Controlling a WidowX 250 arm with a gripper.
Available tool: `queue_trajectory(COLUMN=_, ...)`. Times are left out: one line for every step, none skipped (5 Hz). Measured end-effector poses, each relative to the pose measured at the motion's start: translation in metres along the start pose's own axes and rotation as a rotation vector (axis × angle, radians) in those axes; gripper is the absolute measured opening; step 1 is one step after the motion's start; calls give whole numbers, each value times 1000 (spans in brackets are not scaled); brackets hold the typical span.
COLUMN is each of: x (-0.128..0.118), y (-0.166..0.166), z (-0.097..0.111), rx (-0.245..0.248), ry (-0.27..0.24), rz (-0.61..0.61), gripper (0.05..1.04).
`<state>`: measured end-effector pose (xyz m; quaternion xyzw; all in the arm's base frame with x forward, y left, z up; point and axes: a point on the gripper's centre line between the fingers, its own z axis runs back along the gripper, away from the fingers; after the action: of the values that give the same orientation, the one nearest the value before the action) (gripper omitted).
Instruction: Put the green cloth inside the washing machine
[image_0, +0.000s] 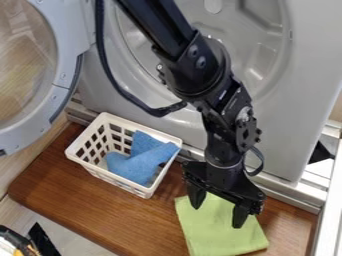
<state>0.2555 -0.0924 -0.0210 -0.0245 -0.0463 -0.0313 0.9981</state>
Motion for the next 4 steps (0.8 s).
queue_trajectory(x=-4, y=1, z=-6, rx=7, ry=22, rz=7, gripper=1000)
queue_trajectory(x=0, y=2, z=-19, rx=20, ry=14, rz=6, gripper=1000)
queue_trajectory(x=8, y=-6, z=-30, rx=35, ry=-22, rz=-28, gripper=1000)
queue_trajectory(x=14, y=-9, z=-41, rx=50, ry=-63, rz=-40, gripper=1000)
